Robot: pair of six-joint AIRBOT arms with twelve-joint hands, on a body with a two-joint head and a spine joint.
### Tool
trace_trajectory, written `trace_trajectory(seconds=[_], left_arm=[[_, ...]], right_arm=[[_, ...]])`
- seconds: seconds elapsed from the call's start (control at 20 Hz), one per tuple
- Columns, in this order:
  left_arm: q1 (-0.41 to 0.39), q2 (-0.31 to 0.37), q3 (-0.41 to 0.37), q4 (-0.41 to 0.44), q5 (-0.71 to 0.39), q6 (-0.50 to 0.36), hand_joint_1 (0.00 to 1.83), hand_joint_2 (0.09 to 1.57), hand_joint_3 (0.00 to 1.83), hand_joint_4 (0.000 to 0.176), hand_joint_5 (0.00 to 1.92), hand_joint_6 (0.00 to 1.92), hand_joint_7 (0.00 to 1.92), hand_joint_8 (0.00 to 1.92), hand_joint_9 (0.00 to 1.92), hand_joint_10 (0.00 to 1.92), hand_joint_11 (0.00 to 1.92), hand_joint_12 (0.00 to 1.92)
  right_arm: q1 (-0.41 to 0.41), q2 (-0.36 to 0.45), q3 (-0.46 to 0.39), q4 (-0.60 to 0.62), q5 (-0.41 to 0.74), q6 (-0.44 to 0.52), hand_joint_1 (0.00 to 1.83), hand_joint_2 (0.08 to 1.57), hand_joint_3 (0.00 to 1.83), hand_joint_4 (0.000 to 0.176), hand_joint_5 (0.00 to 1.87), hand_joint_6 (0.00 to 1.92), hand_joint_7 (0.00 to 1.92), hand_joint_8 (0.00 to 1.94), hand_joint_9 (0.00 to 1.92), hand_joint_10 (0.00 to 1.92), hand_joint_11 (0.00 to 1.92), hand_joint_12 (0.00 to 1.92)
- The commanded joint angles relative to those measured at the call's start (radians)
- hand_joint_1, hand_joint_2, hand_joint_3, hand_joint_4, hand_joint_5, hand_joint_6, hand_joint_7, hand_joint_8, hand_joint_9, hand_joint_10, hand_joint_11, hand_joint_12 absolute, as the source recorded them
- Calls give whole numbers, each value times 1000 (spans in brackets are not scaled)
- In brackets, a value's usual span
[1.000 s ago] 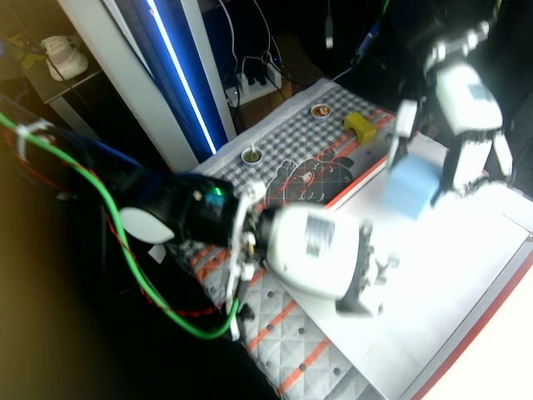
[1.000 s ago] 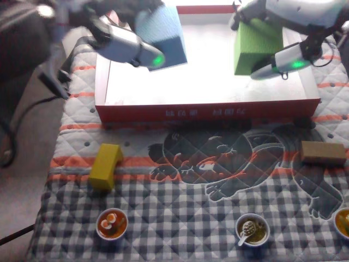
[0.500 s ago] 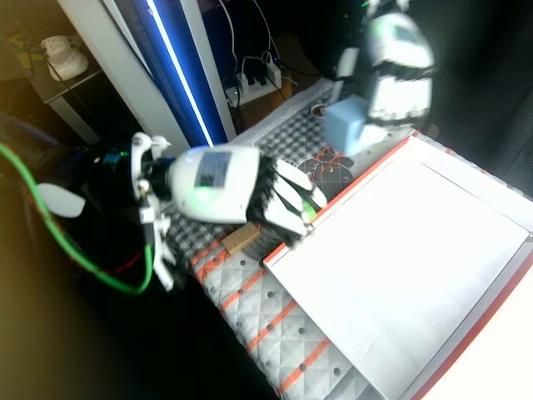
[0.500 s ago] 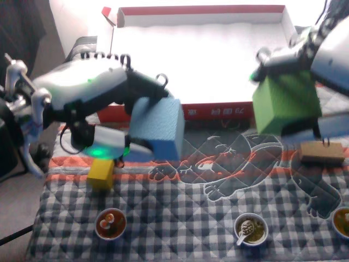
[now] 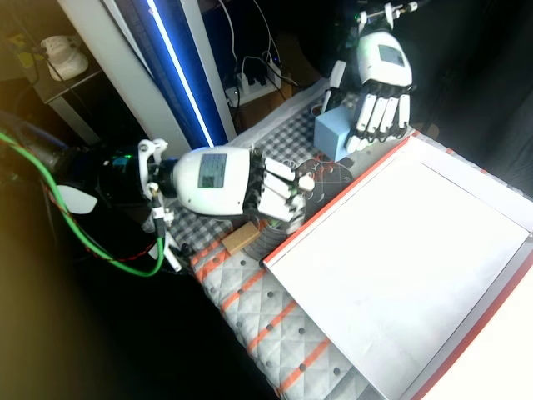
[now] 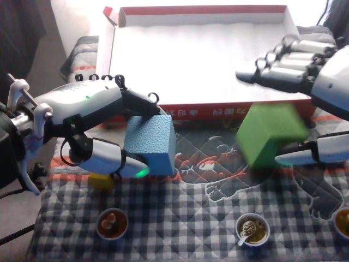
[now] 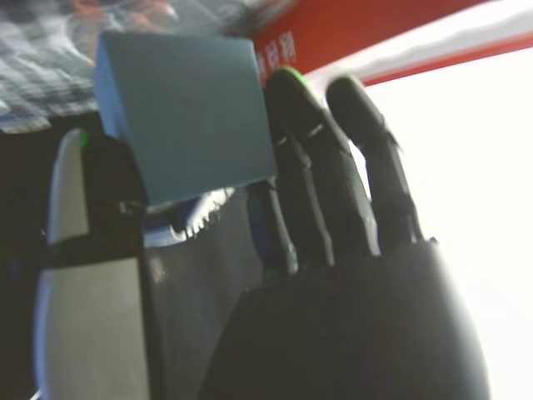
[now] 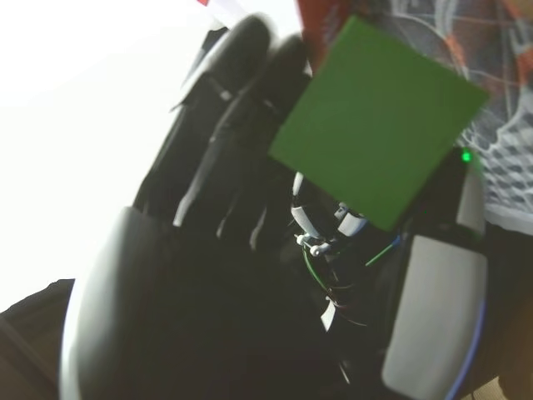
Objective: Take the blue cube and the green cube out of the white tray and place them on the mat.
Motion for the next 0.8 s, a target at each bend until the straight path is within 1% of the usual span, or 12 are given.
trace_trajectory(seconds=[0.0, 0.1, 0.15, 0.25, 0.3, 0.35, 0.4, 0.55, 0.6, 0.65, 0.7, 0.75], left_arm=[[-9, -4, 0, 3, -120, -7, 841, 909, 0, 80, 414, 2, 546, 125, 381, 689, 22, 1458], [-4, -3, -2, -3, -133, -7, 792, 910, 0, 94, 331, 1, 506, 41, 382, 527, 4, 1398], [10, 2, -7, -34, -173, -7, 702, 945, 0, 120, 266, 0, 340, 1, 314, 153, 0, 1052], [28, 14, -19, -65, -236, -8, 698, 933, 0, 129, 227, 6, 265, 7, 262, 72, 0, 849], [41, 27, -33, -75, -300, -27, 682, 865, 0, 170, 142, 9, 145, 13, 133, 17, 0, 358], [53, 36, -37, -75, -353, -80, 682, 865, 0, 170, 142, 9, 145, 13, 133, 17, 0, 358], [67, 47, -37, -71, -414, -157, 670, 825, 0, 175, 72, 1, 124, 5, 81, 6, 0, 71], [120, 80, -33, -67, -566, -348, 624, 853, 9, 176, 35, 1, 37, 0, 1, 0, 0, 0], [145, 92, -29, -60, -613, -435, 646, 887, 21, 176, 48, 6, 29, 0, 0, 0, 0, 0], [172, 99, -19, -54, -668, -537, 602, 920, 23, 176, 30, 1, 42, 4, 0, 0, 0, 0], [211, 100, 5, -49, -738, -674, 635, 916, 16, 176, 46, 7, 67, 13, 26, 10, 21, 9], [251, 91, 37, -52, -815, -812, 761, 926, 16, 154, 52, 8, 35, 4, 4, 1, 3, 1]], right_arm=[[0, 6, -4, 17, 140, 15, 733, 866, 0, 114, 3, 0, 8, 0, 6, 0, 0, 27], [-8, 8, -4, 20, 154, 23, 774, 862, 0, 113, 0, 0, 1, 0, 0, 0, 0, 5], [-13, 12, -6, 24, 166, 24, 779, 885, 2, 146, 0, 0, 0, 0, 0, 0, 0, 0], [-15, 14, -7, 29, 177, 24, 746, 887, 2, 170, 0, 0, 0, 0, 0, 0, 0, 0], [-21, 17, -7, 43, 192, 24, 838, 892, 3, 175, 0, 0, 0, 0, 0, 0, 0, 0], [-31, 18, -7, 63, 215, 24, 838, 892, 3, 175, 0, 0, 0, 0, 0, 0, 0, 0], [-41, 21, -7, 84, 240, 24, 867, 886, 0, 148, 0, 0, 0, 0, 0, 0, 0, 0], [-74, 33, -7, 167, 350, 24, 696, 885, 0, 122, 0, 0, 0, 0, 0, 0, 0, 0], [-78, 34, -7, 188, 381, 24, 687, 887, 1, 81, 0, 0, 0, 0, 0, 0, 13, 6], [-80, 34, -7, 204, 409, 24, 717, 871, 0, 123, 0, 0, 10, 4, 21, 8, 0, 0], [-81, 34, -7, 219, 443, 24, 742, 878, 0, 129, 0, 0, 59, 5, 78, 10, 3, 1], [-81, 34, -7, 225, 475, 25, 692, 952, 7, 106, 31, 2, 140, 7, 184, 18, 85, 39]])
